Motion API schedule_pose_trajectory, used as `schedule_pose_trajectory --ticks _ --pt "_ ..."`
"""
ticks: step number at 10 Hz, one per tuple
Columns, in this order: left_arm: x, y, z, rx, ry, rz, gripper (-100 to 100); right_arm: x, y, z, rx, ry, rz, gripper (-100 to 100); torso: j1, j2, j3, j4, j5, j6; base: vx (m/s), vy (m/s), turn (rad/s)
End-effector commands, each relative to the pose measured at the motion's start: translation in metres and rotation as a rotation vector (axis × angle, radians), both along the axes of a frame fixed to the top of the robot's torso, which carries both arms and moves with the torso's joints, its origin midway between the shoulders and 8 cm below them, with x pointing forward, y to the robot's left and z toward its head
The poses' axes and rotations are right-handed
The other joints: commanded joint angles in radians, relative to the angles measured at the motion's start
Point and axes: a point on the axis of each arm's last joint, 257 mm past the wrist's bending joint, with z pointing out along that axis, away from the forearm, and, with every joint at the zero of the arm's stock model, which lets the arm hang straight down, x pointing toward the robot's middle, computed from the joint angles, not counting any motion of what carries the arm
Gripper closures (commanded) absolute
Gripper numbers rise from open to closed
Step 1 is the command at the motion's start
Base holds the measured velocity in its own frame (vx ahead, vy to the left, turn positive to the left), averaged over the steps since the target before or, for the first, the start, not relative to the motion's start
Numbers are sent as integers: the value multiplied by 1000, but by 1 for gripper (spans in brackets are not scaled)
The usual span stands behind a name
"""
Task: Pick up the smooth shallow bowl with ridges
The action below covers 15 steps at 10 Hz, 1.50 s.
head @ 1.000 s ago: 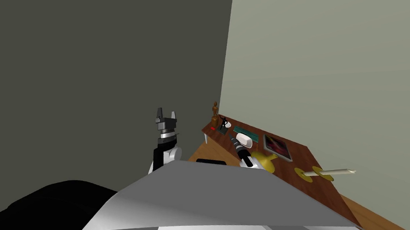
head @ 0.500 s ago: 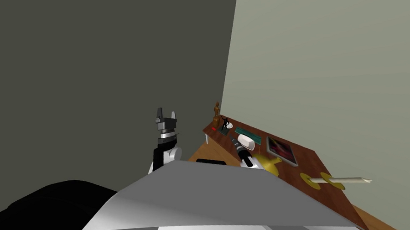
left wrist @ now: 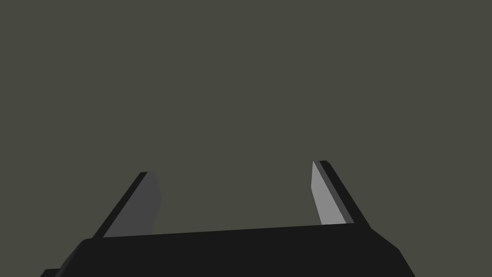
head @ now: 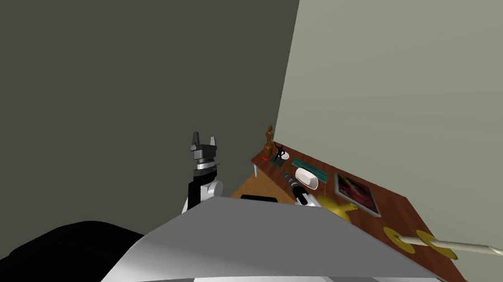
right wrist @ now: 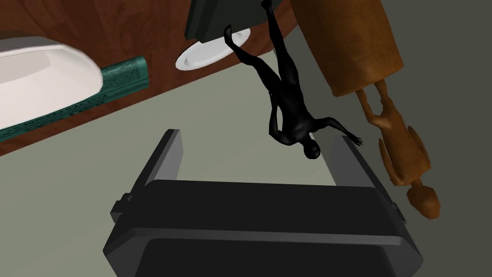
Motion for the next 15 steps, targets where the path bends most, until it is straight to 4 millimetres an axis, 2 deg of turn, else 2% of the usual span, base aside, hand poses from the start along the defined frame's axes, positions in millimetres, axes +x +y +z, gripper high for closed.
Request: schedule_pose_trajectory --ticks 1,2,3,4,5,7,8,9,10,13,14,15 --pt "0 0 0 0 0 0 0 -3 -5 -8 -25 24 1 -100 0 0 0 0 0 0 12 -21 110" --pt "0 0 0 0 0 0 0 -9 -13 -21 -64 63 1 -100 0 0 0 0 0 0 12 3 73" --pt "0 0 0 0 0 0 0 -9 -13 -21 -64 63 1 -100 1 0 0 0 0 0 11 -2 107" --pt "0 0 0 0 0 0 0 -17 -21 -35 -105 104 3 -100 1 1 0 0 0 0 -1 -20 87" --pt "0 0 0 0 0 0 0 -17 -21 -35 -105 104 3 -100 0 1 1 0 0 0 -14 -45 84" --pt "0 0 0 0 0 0 0 -34 -40 -62 -195 192 8 -100 -2 3 2 1 0 0 -45 -41 311" --pt "0 0 0 0 0 0 0 -34 -40 -62 -195 192 8 -100 -2 5 3 1 0 0 -36 -26 72" --pt "0 0 0 0 0 0 0 -42 -49 -73 -241 230 14 -100 -1 4 2 1 0 1 -23 -12 125" --pt "0 0 0 0 0 0 0 -44 -50 -76 -242 239 13 -100 0 3 2 1 0 0 -19 -9 102" --pt "0 0 0 0 0 0 0 -77 -82 -110 -386 377 33 -100 0 2 1 1 0 0 -15 -15 235" --pt "0 0 0 0 0 0 0 -79 -83 -112 -386 383 33 -100 -1 2 1 1 0 0 -6 -19 69" --pt "0 0 0 0 0 0 0 -92 -94 -122 -434 432 41 -100 0 2 1 0 0 1 -8 -12 117"
